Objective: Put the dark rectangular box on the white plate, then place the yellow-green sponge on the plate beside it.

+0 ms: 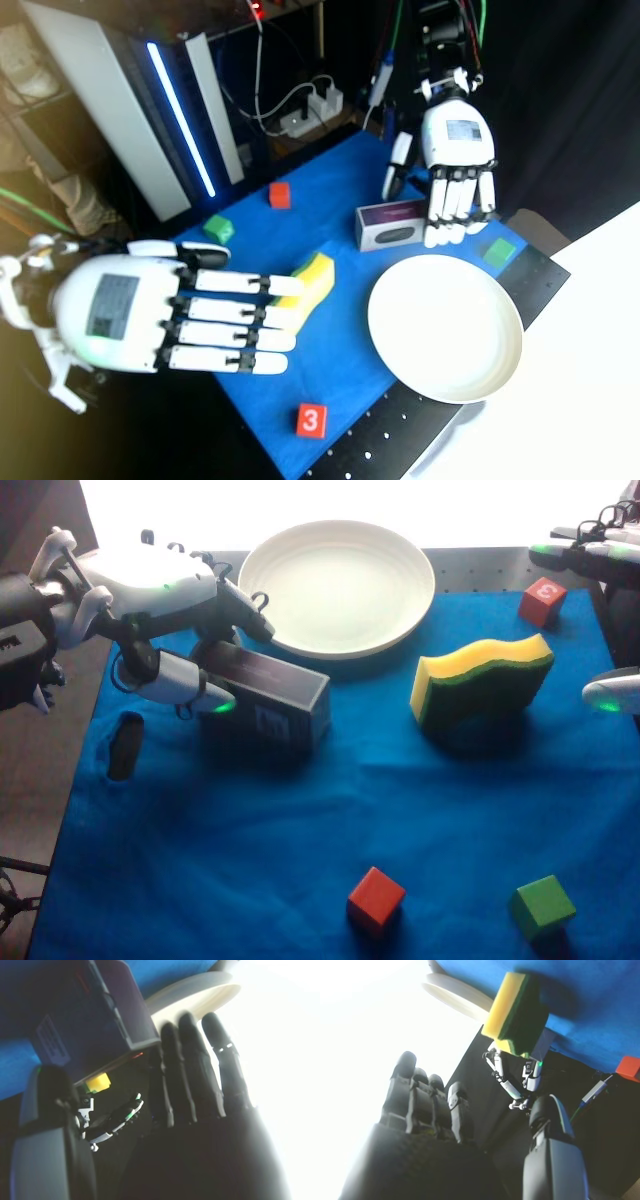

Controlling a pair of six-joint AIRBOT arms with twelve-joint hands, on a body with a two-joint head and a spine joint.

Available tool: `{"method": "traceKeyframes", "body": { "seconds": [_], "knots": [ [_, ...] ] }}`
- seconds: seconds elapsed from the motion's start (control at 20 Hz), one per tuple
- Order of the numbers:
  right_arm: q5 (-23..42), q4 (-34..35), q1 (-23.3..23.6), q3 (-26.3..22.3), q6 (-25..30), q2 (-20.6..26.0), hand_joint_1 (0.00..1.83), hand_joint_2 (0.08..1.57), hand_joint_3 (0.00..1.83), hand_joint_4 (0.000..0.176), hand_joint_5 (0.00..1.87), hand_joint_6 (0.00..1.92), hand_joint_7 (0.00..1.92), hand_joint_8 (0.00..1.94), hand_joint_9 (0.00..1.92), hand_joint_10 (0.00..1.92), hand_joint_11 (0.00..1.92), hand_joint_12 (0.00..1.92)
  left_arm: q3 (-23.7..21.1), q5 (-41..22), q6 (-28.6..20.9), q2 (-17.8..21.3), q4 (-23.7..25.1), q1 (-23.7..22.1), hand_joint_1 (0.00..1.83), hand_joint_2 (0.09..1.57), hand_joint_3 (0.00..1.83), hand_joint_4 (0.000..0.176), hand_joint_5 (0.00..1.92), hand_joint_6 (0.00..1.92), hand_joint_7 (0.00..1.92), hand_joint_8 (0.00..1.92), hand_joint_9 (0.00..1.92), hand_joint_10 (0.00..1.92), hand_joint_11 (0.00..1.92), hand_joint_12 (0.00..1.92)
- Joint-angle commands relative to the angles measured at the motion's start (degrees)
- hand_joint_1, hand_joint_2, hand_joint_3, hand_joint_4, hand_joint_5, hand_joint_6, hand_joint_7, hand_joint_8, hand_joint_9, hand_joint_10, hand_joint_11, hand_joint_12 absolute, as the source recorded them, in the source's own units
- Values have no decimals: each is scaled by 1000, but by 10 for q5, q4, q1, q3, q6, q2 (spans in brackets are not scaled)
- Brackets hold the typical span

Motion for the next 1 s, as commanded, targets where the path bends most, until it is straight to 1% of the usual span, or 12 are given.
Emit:
{"method": "traceKeyframes", "body": {
  "seconds": [0.0, 0.1, 0.15, 0.25, 0.35, 0.5, 0.55, 0.65, 0.7, 0.75, 0.85, 0.95],
  "knots": [
    [63, 25, 8, 4, 4, 0, 611, 1034, 0, 107, 123, 3, 3, 1, 0, 0, 16, 282, 4, -58, -2, -3, -7, -6, 1205, 1233, 2, 0, 710, 1296, 759, 1360, 784, 1123, 539, 1536],
    [63, 25, 8, 4, 5, 0, 598, 1027, 1, 106, 132, 0, 5, 0, 0, 0, 27, 371, 5, -59, -2, -5, -8, -6, 1217, 1215, 1, 0, 648, 1318, 911, 1255, 809, 1149, 629, 1496],
    [63, 25, 8, 4, 5, -1, 572, 1031, 0, 95, 126, 0, 8, 1, 0, 0, 5, 453, 6, -60, -2, -6, -10, -6, 1333, 1184, 1, 0, 648, 1274, 903, 1151, 878, 1313, 645, 1455],
    [63, 25, 8, 4, 6, -1, 609, 1026, 0, 69, 134, 0, 34, 3, 7, 1, 0, 406, 7, -70, -2, -6, -18, -6, 1368, 1140, 0, 0, 746, 1201, 971, 994, 955, 1229, 705, 1357],
    [63, 25, 8, 4, 7, -1, 638, 1039, 3, 78, 122, 3, 27, 7, 0, 0, 0, 289, 4, -100, -19, 3, -20, -6, 1373, 1123, 0, 0, 804, 1236, 1005, 856, 953, 1158, 767, 1225],
    [63, 25, 8, 4, 8, -1, 593, 1061, 9, 70, 111, 0, 11, 0, 0, 0, 0, 291, -16, -156, -28, 27, -25, -12, 1385, 1079, 0, 0, 856, 1132, 1118, 712, 1074, 999, 843, 1266],
    [63, 25, 8, 4, 8, -1, 590, 1066, 9, 79, 104, 0, 1, 0, 0, 0, 0, 290, -19, -171, -28, 32, -25, -24, 1385, 1067, 0, 0, 917, 1098, 1147, 663, 1059, 980, 784, 1318],
    [63, 25, 8, 4, 8, -1, 602, 1066, 5, 85, 109, 2, 5, 2, 0, 0, 2, 293, -13, -185, -28, 32, -27, -46, 1262, 1094, 4, 0, 928, 1041, 1089, 865, 958, 906, 656, 1398],
    [63, 25, 8, 4, 8, -1, 616, 1071, 4, 86, 108, 1, 6, 1, 0, 0, 0, 273, -4, -186, -28, 26, -30, -58, 1353, 1112, 0, 0, 883, 1059, 1023, 933, 924, 1154, 614, 1412],
    [63, 25, 8, 4, 8, -1, 594, 1084, 0, 77, 105, 1, 12, 0, 13, 0, 0, 361, 13, -180, -28, 13, -34, -75, 1370, 1125, 2, 0, 846, 1082, 989, 995, 901, 1242, 623, 1421],
    [63, 26, 8, 7, 8, -4, 569, 1090, 0, 64, 100, 0, 11, 0, 28, 4, 13, 392, 54, -163, -26, -20, -54, -91, 1384, 1087, 0, 0, 921, 934, 1079, 836, 1010, 1158, 782, 1438],
    [63, 26, 8, 10, 8, -9, 592, 1076, 0, 86, 107, 3, 20, 6, 23, 6, 3, 363, 100, -135, -15, -62, -79, -99, 1387, 1059, 1, 0, 943, 939, 1133, 706, 1099, 999, 882, 1333]
  ]
}}
